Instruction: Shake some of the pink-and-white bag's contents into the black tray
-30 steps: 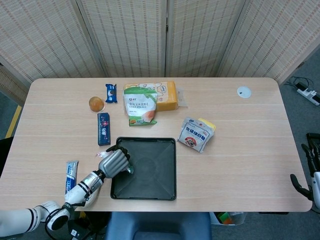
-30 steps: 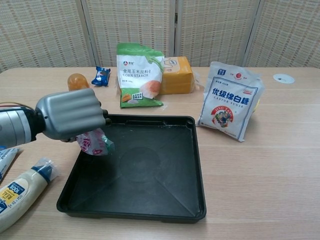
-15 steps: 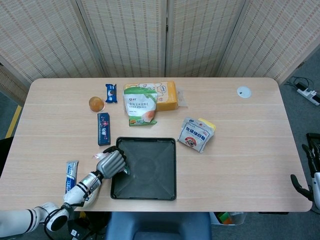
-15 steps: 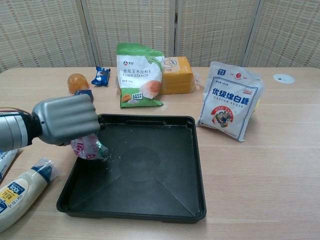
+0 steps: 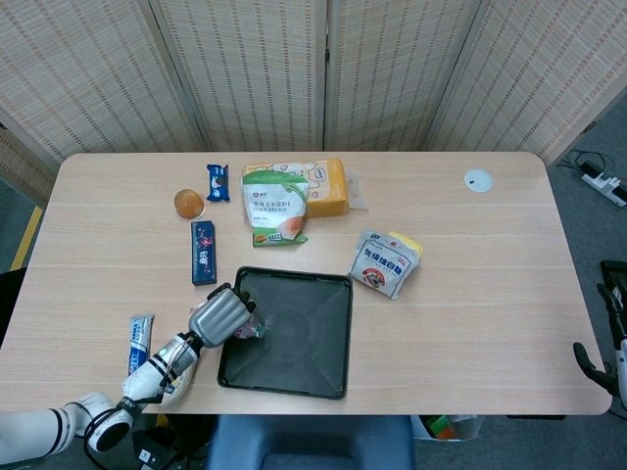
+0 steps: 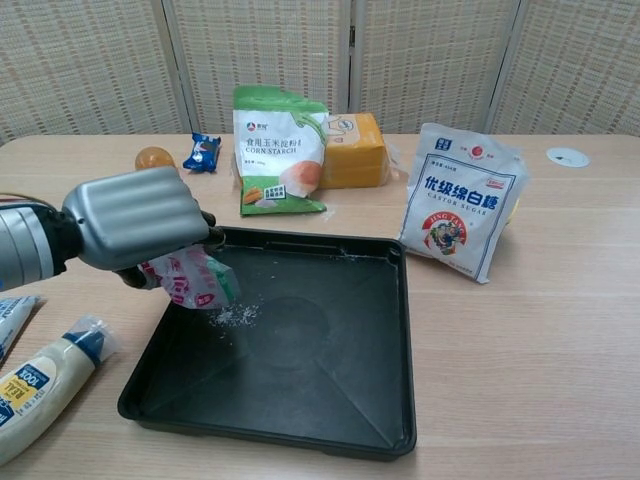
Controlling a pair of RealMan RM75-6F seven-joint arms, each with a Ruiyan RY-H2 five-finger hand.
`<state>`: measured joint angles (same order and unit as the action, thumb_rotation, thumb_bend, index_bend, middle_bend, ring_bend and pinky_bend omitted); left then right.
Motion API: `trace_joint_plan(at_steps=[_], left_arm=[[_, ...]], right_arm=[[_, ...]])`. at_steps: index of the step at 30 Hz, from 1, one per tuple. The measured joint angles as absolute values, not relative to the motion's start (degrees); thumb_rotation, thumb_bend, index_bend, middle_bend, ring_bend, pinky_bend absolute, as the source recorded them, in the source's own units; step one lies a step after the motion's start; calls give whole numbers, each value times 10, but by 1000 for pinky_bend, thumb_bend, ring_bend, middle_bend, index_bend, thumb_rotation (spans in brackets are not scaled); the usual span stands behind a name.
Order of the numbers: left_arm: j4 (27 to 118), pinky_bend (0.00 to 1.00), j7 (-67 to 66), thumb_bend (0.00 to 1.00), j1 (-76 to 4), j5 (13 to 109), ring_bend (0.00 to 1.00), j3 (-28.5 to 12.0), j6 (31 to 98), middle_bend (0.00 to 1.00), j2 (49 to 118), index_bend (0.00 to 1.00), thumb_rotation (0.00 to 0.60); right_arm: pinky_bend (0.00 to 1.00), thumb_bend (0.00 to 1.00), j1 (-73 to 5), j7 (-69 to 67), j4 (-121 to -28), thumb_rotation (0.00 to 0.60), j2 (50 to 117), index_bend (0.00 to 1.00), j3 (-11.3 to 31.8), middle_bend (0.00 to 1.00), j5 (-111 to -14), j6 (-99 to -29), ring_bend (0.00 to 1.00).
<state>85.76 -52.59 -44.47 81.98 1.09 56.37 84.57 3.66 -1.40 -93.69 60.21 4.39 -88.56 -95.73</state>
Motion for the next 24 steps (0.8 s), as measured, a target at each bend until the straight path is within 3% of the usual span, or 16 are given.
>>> trace_joint_plan(at_steps=[12, 24], left_arm=[[772, 710, -169, 603, -431, 915, 736, 15, 640, 775, 868, 537, 600], [674, 744, 223, 563, -409, 939, 708, 5, 720, 775, 902, 542, 600]], right_arm=[[43, 351, 38, -7, -945, 600, 600, 0, 45, 0, -885, -959, 33], [43, 350, 36, 1, -953, 600, 597, 0, 48, 0, -884, -957, 34]])
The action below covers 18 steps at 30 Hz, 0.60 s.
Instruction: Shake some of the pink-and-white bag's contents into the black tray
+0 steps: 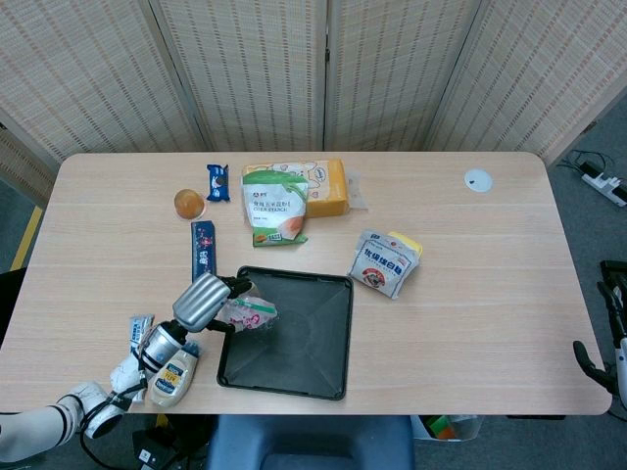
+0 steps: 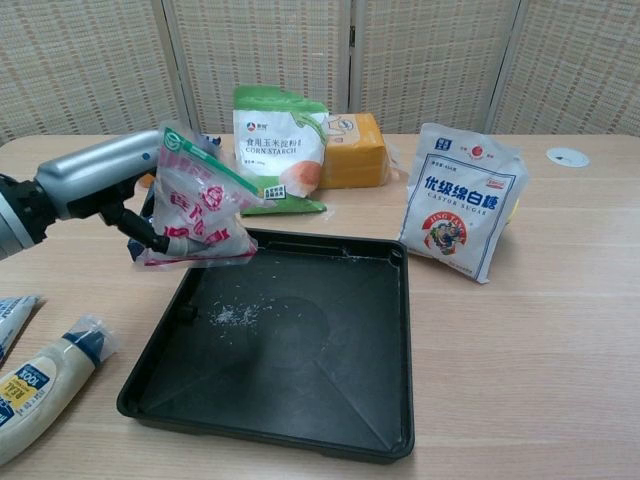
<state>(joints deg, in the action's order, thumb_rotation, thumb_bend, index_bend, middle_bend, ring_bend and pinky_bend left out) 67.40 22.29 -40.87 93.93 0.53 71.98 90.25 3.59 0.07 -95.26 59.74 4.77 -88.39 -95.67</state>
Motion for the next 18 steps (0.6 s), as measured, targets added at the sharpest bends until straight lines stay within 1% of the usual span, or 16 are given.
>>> trace_joint_plan(at_steps=[6, 11, 18], left_arm=[[594, 742, 354, 523, -394, 925, 695, -8, 739, 775, 922, 552, 600], [505, 734, 392, 506, -384, 916, 692, -12, 743, 775, 947, 563, 600], [371, 723, 427, 493, -374, 914, 675, -5, 737, 769, 999, 551, 600]], right_arm=[[43, 351, 36, 2, -954, 600, 596, 0, 48, 0, -882, -956, 34], [43, 351, 34, 5, -956, 600, 597, 0, 48, 0, -881, -951, 34], [43, 350, 30, 13, -963, 600, 596, 0, 49, 0, -882, -947, 34]])
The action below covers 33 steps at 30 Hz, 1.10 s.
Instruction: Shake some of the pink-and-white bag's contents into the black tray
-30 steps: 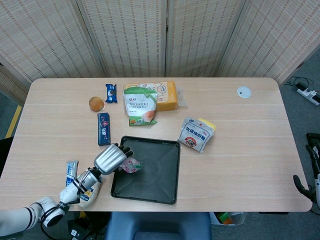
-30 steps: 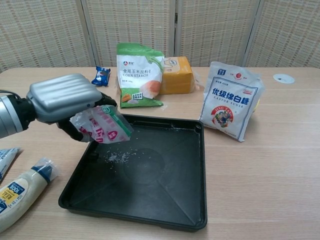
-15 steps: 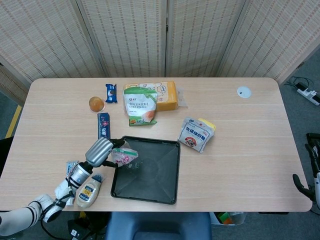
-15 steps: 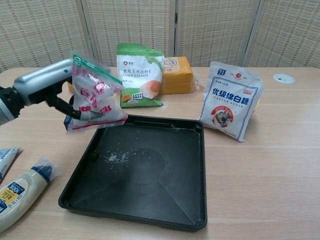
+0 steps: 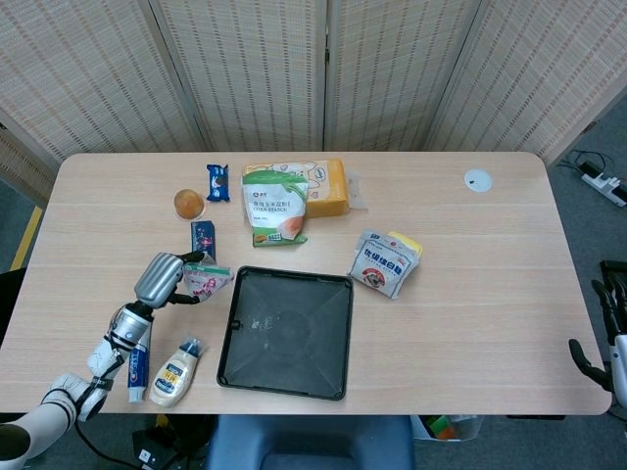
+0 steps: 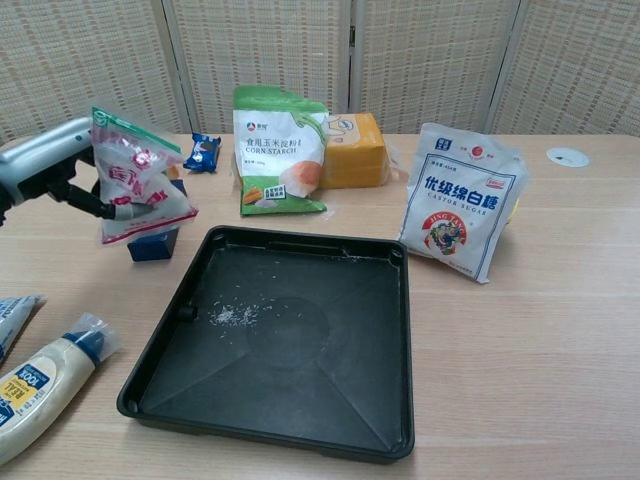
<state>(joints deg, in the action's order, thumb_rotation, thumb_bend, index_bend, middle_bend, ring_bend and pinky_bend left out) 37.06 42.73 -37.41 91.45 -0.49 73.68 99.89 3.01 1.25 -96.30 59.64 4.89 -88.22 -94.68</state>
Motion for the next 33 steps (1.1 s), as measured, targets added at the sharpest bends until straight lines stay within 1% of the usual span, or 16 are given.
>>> trace_joint_plan(at_steps=[5, 9, 11, 17, 20, 22, 25, 28, 31, 33], left_arm=[[301, 705, 438, 488, -370, 920, 664, 6, 728, 755, 1033, 543, 600], [261, 652, 442, 482, -368, 927, 658, 18, 721, 743, 1055, 538, 600], [249, 643, 444, 480, -367, 930, 648, 22, 719, 730, 1063, 535, 600], [213, 634, 441, 474, -367, 933, 596, 27, 710, 656, 1082, 501, 600], [200, 595, 439, 453, -369, 934, 509, 29, 705, 552, 1089, 452, 600], [193, 555, 437, 439, -370, 935, 432, 32, 704, 461, 1092, 395, 600], [186, 479, 433, 426, -369, 937, 306, 34, 702, 311, 1096, 268, 600], [182, 416, 429, 419, -369, 936, 216, 35, 700, 194, 1100, 172, 600], [179, 370, 425, 414, -370, 936, 166, 35, 698, 133, 1101, 109, 600], [179, 358, 422, 414, -370, 935, 152, 36, 695, 114, 1101, 84, 600]], right_arm=[[44, 351, 30, 17, -967, 600, 595, 0, 48, 0, -882, -946, 34], [43, 351, 32, 18, -969, 600, 595, 0, 47, 0, -881, -947, 34], [43, 351, 33, 19, -969, 600, 595, 0, 47, 0, -880, -947, 34], [43, 351, 34, 20, -969, 600, 595, 0, 46, 0, -880, -948, 34], [43, 351, 36, 20, -969, 600, 595, 0, 46, 0, -880, -950, 35], [43, 351, 37, 19, -969, 600, 594, 0, 46, 0, -878, -950, 35], [43, 351, 38, 19, -969, 600, 594, 0, 45, 0, -878, -951, 35], [43, 351, 38, 18, -969, 600, 594, 0, 45, 0, -878, -951, 35], [43, 351, 39, 18, -969, 600, 594, 0, 45, 0, -877, -952, 35], [43, 351, 39, 18, -969, 600, 594, 0, 45, 0, -877, -952, 35]])
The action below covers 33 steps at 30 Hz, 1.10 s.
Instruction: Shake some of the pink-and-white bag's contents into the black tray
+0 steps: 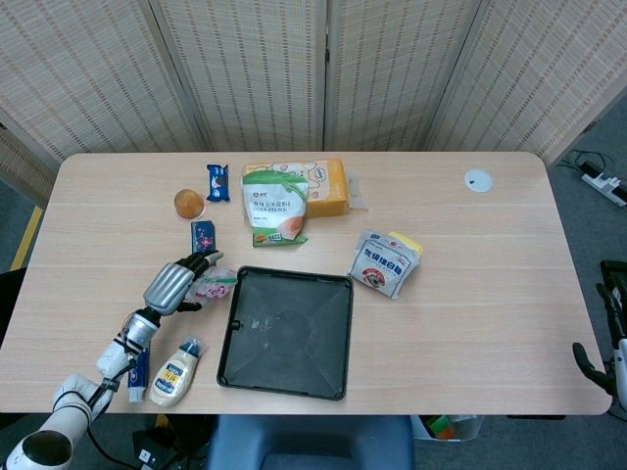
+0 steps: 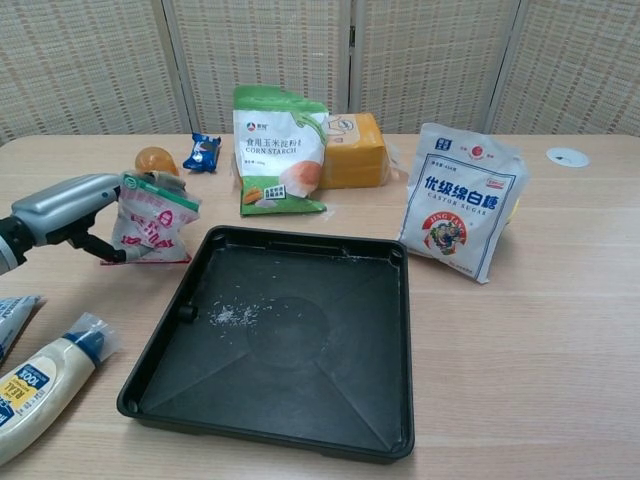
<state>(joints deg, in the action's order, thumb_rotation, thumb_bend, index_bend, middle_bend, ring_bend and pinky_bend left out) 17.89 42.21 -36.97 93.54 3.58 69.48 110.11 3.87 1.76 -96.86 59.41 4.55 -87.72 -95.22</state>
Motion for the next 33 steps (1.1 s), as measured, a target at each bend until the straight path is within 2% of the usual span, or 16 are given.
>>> trace_joint_plan(at_steps=[7, 12, 19, 33], left_arm=[[184, 300, 408, 408, -368, 937, 82, 42, 681, 30, 1094, 0, 600], [204, 187, 400, 397, -368, 933, 0, 43, 656, 0, 1081, 0, 600], [256, 105, 371, 283, -369, 917, 0, 34, 630, 0, 1052, 0, 600], [463, 70, 300, 261, -369, 846, 0, -13, 557, 0, 947, 0, 600]], right_arm=[[43, 351, 39, 15, -966, 600, 596, 0, 46, 0, -877, -952, 34], [43, 350, 39, 13, -964, 600, 596, 0, 46, 0, -877, -953, 34], [43, 350, 41, 8, -961, 600, 597, 0, 46, 0, -878, -956, 34], [43, 350, 42, -3, -951, 600, 601, 0, 47, 0, -878, -958, 33]])
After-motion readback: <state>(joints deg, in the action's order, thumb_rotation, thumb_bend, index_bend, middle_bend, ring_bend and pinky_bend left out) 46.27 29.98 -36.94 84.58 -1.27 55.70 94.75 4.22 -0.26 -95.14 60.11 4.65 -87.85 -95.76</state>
